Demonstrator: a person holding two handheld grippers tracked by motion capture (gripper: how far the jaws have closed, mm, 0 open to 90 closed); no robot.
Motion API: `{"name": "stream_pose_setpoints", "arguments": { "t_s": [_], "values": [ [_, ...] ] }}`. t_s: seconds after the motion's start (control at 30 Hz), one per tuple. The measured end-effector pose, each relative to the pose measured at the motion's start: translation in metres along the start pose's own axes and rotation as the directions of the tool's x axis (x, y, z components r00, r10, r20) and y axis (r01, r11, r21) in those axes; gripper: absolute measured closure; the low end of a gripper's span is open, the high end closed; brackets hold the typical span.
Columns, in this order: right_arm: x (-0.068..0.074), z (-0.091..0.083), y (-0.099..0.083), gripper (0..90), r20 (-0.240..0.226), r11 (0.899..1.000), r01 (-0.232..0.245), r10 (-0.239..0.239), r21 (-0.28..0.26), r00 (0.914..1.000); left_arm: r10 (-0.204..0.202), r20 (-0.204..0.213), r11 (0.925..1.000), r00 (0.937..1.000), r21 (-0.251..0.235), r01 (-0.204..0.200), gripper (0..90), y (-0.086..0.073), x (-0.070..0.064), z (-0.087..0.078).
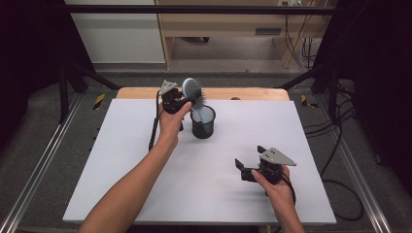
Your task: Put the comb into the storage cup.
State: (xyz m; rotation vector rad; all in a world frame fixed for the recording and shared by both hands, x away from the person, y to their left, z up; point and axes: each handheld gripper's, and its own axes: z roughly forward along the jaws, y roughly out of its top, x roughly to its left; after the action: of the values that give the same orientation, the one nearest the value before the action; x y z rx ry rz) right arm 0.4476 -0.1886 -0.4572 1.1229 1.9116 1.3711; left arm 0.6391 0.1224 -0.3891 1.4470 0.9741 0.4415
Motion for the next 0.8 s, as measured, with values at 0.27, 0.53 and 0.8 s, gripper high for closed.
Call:
{"name": "stream_pose_setpoints", "arguments": {
  "t_s": [0.27,0.53,0.8],
  "values": [
    [0.000,0.000,0.000,4.2,-0.001,1.000,-0.001,0.001,0.001,1.0000,-0.006,-0.003,1.0000,1.0000,0.007,0.006,44.6,-0.001,0.005,-0.002],
    [0.000,0.000,0.000,4.2,-0.002,1.000,0.001,-0.001,0.001,1.0000,-0.012,-0.005,0.9999,0.9999,0.010,0.012,42.8,-0.002,0.010,-0.004],
    [0.000,0.000,0.000,4.2,-0.003,1.000,0.003,-0.003,0.004,1.0000,-0.019,-0.008,0.9998,0.9998,0.011,0.019,41.6,-0.003,0.013,-0.005]
  ]
}}
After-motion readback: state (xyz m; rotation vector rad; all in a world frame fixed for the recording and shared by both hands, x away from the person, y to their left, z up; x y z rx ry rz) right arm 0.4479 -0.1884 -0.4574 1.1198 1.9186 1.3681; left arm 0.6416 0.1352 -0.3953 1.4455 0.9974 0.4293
